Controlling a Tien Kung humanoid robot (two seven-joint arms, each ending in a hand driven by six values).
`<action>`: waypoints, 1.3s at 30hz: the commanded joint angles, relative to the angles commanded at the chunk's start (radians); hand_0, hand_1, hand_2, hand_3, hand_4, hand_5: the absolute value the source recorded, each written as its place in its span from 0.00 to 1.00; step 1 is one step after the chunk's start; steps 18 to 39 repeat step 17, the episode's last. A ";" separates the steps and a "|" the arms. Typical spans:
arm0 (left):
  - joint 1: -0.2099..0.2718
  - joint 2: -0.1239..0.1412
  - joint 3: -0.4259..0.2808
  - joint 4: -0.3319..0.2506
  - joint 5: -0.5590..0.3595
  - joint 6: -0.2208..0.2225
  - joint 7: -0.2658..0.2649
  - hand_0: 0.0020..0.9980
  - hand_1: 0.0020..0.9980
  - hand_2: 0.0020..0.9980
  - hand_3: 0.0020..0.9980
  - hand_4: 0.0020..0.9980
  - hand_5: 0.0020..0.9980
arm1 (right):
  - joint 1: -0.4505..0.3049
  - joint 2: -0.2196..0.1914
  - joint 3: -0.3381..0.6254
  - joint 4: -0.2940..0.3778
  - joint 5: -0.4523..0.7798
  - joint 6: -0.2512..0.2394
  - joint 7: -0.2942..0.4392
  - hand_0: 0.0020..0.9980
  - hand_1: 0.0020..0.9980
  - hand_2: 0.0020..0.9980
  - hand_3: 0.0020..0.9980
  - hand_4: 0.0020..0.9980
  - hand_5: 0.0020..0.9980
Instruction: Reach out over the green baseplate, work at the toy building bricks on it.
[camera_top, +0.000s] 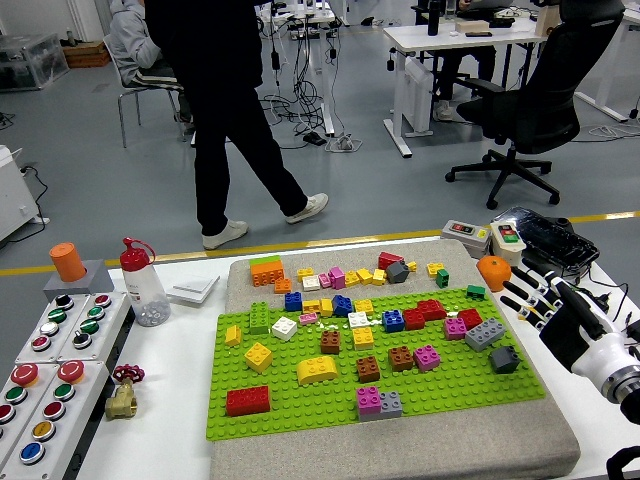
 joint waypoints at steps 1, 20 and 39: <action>-0.001 0.000 0.000 0.000 0.000 0.000 0.000 0.64 0.60 0.62 0.48 0.35 1.00 | 0.001 0.000 0.000 0.000 0.000 -0.001 0.000 0.79 0.75 0.77 0.74 0.52 0.40; -0.005 0.001 -0.003 0.001 0.000 0.001 -0.003 0.64 0.60 0.62 0.48 0.35 1.00 | 0.008 -0.004 0.002 0.006 0.003 -0.006 -0.001 0.79 0.75 0.77 0.74 0.52 0.40; -0.005 0.001 -0.003 0.001 0.000 0.001 -0.003 0.64 0.60 0.62 0.48 0.35 1.00 | 0.008 -0.004 0.002 0.006 0.003 -0.006 -0.001 0.79 0.75 0.77 0.74 0.52 0.40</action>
